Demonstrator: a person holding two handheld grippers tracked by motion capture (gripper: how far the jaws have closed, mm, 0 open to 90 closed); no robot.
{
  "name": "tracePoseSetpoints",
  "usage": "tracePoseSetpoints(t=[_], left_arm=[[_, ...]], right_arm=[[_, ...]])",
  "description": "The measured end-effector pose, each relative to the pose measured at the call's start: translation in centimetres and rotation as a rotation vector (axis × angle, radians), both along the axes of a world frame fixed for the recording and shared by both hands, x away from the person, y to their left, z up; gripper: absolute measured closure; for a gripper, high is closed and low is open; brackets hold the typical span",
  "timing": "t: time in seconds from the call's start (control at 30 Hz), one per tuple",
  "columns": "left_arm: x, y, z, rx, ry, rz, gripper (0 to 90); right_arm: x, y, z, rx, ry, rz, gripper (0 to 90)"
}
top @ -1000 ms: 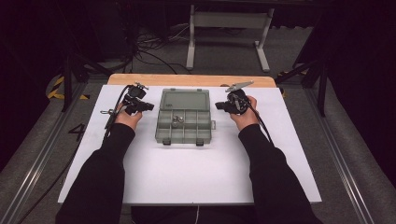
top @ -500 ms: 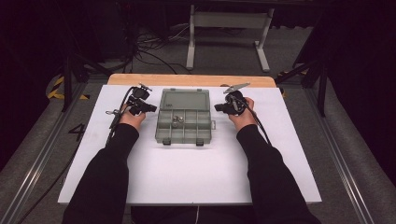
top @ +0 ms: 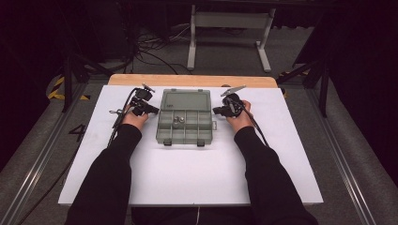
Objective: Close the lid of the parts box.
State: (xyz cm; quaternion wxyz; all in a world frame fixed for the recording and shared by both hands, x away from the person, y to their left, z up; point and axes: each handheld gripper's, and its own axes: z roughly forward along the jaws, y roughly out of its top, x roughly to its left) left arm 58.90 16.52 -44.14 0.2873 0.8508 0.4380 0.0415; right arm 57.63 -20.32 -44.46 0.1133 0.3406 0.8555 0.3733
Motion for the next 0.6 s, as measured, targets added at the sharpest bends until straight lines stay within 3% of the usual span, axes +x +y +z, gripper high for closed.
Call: tracePoseSetpoints(t=[0.4,0.5,0.6], left_arm=[[0.5,-0.4,0.0,0.002,-0.004,0.003,90.0],[0.6,-0.5,0.0,0.005,0.002,0.005,90.0],[0.7,-0.3,-0.1,-0.013,0.008,0.01,90.0]], right_arm=[[0.7,0.3,-0.9,0.016,-0.004,-0.011,90.0],[1.0,0.5,-0.6,0.005,0.024,-0.016,90.0],[1.2,0.8,-0.5,-0.014,0.019,-0.02,90.0]])
